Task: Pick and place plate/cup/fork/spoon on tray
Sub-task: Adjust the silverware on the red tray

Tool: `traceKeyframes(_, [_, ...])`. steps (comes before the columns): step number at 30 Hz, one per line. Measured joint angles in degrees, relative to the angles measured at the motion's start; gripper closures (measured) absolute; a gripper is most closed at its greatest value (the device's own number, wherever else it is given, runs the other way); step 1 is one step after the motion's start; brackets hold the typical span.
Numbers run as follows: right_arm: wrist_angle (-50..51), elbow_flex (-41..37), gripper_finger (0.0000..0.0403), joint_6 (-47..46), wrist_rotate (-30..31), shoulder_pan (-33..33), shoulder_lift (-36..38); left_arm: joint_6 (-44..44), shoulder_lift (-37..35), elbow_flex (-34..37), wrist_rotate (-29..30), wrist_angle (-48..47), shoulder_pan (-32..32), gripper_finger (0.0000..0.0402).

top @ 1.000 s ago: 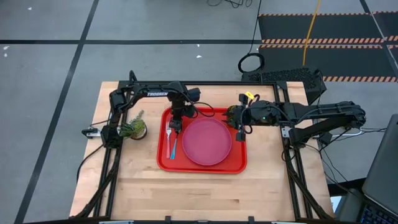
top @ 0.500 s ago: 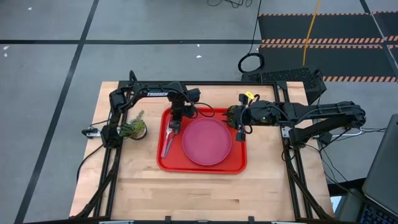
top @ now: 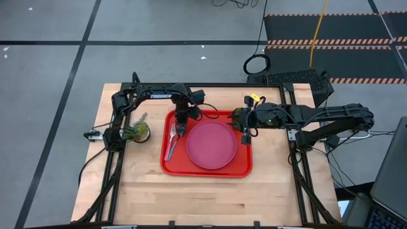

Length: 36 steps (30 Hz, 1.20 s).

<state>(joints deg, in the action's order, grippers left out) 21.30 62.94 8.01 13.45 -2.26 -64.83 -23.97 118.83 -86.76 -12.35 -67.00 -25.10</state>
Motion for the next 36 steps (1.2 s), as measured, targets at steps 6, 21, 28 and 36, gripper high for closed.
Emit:
traceKeyframes(6, [0.00, 0.00, 0.0298, 0.06, 0.00, 0.00, -0.01, 5.34, 0.00, 0.00, -0.36, 0.33, 0.00, 0.0396])
traceKeyframes(21, [-0.01, 0.00, 0.0298, 0.15, 0.00, 0.00, -0.01, 11.10, 0.00, 0.00, -2.61, 1.14, -1.09, 0.0395])
traceKeyframes(28, [-0.01, 0.00, 0.0298, 0.15, 0.00, 0.00, -0.01, 12.79, 0.00, 0.00, -2.68, 1.11, -2.38, 0.0397])
traceKeyframes(36, [0.00, 0.00, 0.0298, 0.15, 0.00, 0.00, -0.01, 13.39, 0.00, 0.00, -4.96, 1.14, -2.69, 0.0399])
